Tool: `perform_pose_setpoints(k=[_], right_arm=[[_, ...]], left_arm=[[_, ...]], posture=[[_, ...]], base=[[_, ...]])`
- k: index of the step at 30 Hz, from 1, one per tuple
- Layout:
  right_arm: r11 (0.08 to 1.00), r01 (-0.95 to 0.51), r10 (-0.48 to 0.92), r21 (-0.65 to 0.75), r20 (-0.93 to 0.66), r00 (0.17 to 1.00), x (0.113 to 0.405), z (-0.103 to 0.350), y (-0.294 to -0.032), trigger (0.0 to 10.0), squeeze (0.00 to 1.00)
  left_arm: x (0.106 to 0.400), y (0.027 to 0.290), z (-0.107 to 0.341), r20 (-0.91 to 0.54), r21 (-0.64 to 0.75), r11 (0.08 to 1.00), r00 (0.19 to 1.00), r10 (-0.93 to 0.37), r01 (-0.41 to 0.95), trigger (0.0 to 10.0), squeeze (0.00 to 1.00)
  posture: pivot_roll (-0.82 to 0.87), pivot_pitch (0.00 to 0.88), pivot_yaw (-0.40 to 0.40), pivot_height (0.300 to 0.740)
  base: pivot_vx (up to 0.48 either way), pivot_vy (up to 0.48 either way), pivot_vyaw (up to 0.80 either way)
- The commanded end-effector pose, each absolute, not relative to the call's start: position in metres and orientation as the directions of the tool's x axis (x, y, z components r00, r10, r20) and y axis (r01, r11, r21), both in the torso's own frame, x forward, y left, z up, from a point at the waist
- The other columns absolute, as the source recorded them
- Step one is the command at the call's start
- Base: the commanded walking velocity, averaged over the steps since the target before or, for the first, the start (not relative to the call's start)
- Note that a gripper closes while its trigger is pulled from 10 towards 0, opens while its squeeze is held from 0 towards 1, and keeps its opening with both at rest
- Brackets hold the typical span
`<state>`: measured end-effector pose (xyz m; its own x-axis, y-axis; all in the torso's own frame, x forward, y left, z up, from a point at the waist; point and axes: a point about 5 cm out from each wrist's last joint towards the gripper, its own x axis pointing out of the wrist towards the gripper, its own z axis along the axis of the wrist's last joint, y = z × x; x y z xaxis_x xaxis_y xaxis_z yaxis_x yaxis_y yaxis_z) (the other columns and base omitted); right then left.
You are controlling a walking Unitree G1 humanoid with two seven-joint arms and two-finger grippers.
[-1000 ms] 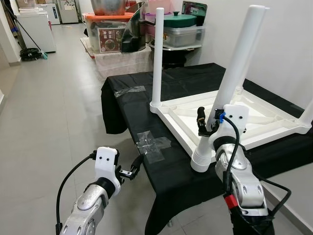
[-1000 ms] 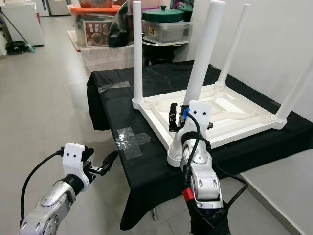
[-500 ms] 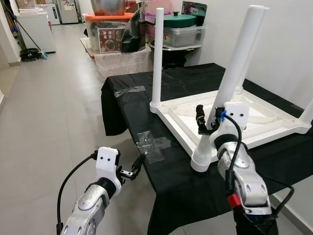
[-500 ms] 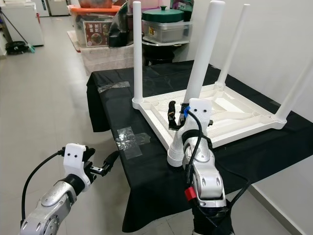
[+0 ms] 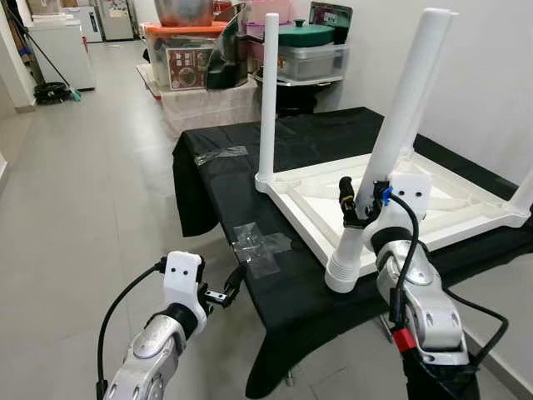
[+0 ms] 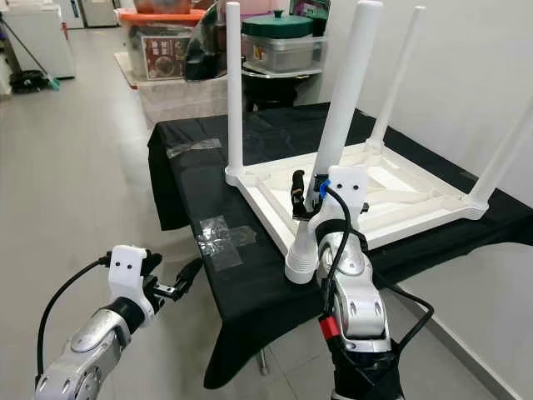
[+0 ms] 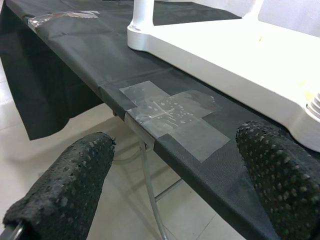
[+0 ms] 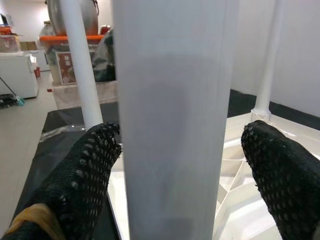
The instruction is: Building children table
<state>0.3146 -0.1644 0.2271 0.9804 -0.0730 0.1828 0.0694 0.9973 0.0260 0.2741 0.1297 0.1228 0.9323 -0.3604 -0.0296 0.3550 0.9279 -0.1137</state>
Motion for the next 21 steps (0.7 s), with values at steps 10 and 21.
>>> perform_pose_setpoints(k=[10,21], right_arm=[[0.999,0.041,-0.043,0.017,0.160,0.986,0.299,0.223,-0.164,10.0,1.00],[1.000,0.016,-0.019,0.021,0.163,0.986,0.279,0.229,-0.163,10.0,1.00]], left_arm=[[0.274,0.129,0.119,-0.042,-0.115,0.926,0.929,-0.367,0.360,10.0,0.00],[0.274,0.130,0.118,-0.044,-0.117,0.924,0.927,-0.372,0.365,10.0,0.00]], posture=[[-0.01,0.000,-0.018,0.740],[-0.03,0.000,-0.010,0.740]], base=[[0.000,0.000,0.00],[0.000,0.000,0.00]])
